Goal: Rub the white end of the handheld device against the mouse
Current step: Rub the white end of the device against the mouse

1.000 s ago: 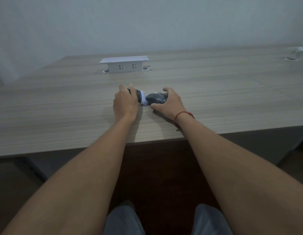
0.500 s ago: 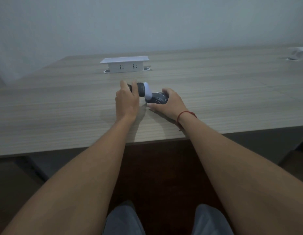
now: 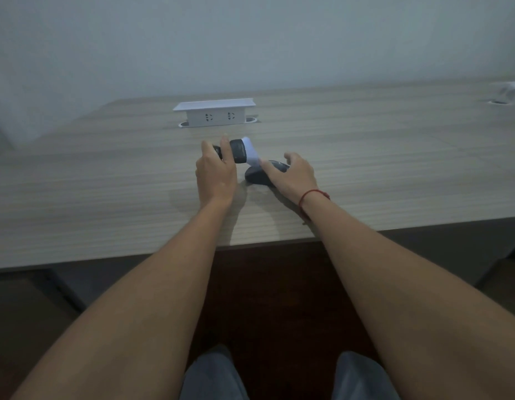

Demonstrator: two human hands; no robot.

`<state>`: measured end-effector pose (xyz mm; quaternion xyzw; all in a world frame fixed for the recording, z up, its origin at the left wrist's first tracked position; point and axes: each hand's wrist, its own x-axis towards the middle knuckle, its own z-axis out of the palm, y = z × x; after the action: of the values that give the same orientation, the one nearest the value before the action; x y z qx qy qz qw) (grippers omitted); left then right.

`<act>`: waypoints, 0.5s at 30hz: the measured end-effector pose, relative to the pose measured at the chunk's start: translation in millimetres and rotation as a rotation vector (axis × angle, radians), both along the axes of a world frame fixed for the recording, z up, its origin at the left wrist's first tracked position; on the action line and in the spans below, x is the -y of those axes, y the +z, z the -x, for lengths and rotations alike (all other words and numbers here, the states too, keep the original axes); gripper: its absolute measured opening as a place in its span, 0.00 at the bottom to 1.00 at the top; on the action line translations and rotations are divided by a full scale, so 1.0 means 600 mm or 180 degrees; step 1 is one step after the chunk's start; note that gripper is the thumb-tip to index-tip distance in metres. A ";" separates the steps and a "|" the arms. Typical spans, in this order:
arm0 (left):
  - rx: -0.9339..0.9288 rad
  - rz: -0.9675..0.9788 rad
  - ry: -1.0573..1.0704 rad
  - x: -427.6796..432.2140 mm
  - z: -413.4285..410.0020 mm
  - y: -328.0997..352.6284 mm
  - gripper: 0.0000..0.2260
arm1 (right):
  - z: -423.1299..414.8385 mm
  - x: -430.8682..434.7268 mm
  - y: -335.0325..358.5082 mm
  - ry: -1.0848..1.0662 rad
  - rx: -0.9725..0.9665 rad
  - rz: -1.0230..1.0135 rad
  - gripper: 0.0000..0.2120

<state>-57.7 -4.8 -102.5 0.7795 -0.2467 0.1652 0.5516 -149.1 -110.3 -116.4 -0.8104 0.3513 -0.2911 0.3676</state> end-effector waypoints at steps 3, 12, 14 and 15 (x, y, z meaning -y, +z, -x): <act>0.0020 -0.0121 -0.0061 0.002 0.000 -0.003 0.17 | -0.008 0.002 -0.004 -0.0072 -0.0031 0.0188 0.32; -0.0617 -0.0619 0.0215 0.002 -0.013 -0.008 0.17 | 0.005 0.005 0.000 0.0311 0.0448 -0.0246 0.27; -0.0691 -0.0597 -0.0005 0.001 -0.011 -0.006 0.15 | 0.004 0.005 0.000 0.0318 0.0446 -0.0293 0.27; -0.0630 -0.0726 0.0039 0.001 -0.010 -0.007 0.15 | 0.004 0.004 0.001 0.0316 0.0455 -0.0302 0.28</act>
<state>-52.0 -5.2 -106.6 0.8510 -0.2035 0.0618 0.4801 -151.5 -113.0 -116.1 -0.7856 0.2971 -0.3126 0.4436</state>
